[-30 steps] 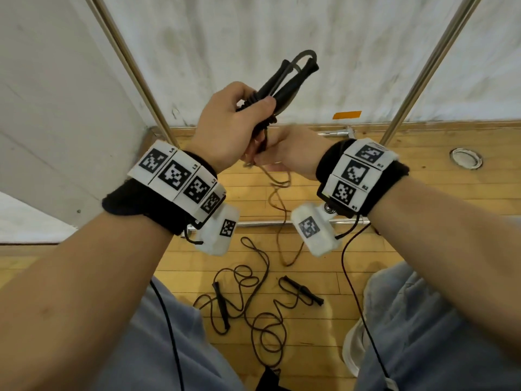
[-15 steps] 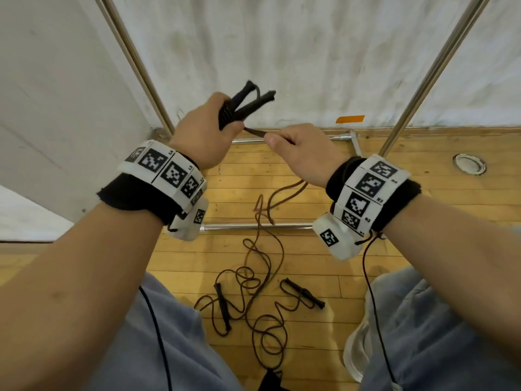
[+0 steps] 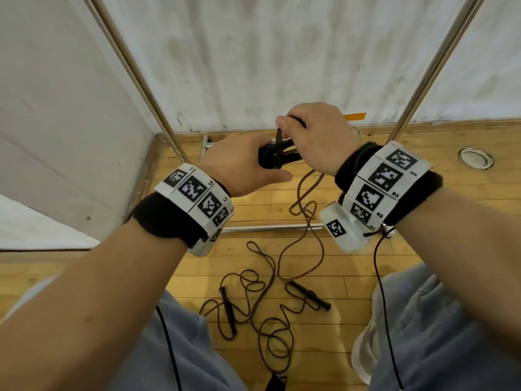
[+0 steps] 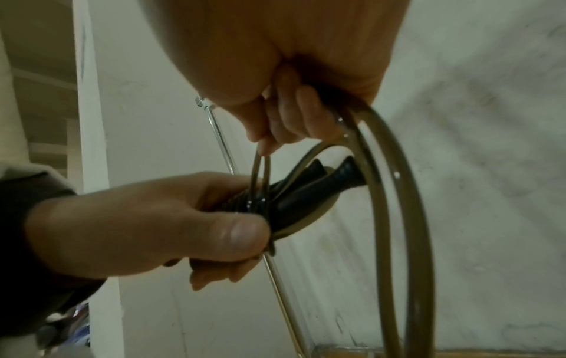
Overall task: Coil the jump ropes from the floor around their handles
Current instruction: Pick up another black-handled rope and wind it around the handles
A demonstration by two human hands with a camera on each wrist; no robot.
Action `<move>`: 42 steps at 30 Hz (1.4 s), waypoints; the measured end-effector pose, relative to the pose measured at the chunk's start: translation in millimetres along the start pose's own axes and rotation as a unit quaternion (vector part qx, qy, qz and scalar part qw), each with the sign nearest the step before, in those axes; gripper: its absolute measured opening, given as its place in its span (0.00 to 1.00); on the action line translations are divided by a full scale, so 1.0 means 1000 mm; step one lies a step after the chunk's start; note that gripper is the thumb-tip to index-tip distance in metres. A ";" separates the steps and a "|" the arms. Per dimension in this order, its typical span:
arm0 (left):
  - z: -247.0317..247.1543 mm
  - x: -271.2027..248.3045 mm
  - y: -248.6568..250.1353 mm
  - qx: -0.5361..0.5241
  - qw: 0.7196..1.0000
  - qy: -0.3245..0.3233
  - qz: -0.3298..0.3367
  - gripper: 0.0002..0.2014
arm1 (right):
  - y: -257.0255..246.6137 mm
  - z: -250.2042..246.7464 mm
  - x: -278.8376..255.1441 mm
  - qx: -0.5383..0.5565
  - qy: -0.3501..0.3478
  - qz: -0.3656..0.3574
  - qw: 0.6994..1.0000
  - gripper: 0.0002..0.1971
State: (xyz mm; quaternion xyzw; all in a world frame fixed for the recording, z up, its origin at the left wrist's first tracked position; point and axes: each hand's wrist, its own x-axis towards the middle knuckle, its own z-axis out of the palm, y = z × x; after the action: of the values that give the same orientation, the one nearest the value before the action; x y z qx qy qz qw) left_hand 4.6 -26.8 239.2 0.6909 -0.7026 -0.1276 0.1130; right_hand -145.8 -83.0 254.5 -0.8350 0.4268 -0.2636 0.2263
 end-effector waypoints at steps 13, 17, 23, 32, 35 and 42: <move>-0.003 -0.018 0.009 -0.119 0.985 0.090 0.089 0.16 | 0.028 -0.016 0.014 0.344 -0.115 0.137 0.922 0.07; -0.012 -0.015 0.011 -0.225 0.963 0.145 0.043 0.16 | 0.020 0.003 0.007 0.342 -0.107 0.148 0.922 0.14; -0.016 -0.010 0.011 -0.320 0.928 0.189 0.031 0.13 | -0.001 0.015 0.000 0.217 -0.034 0.066 0.973 0.23; -0.022 -0.005 0.020 -0.359 0.907 0.219 -0.013 0.13 | -0.014 0.038 -0.015 0.206 -0.061 0.066 0.974 0.02; -0.024 -0.009 0.021 -0.371 0.904 0.211 -0.004 0.13 | -0.016 0.034 -0.017 0.188 -0.029 0.076 0.979 0.12; -0.030 -0.015 0.019 -0.377 0.899 0.224 0.014 0.08 | -0.007 0.017 -0.012 0.251 -0.058 0.095 0.962 0.14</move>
State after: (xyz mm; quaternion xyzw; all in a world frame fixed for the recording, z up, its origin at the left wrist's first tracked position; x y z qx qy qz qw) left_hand -3.2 -12.6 273.8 0.5971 -0.5674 -0.2236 0.5211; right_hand -136.9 -66.3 243.2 -0.7208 0.4104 -0.2904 0.4772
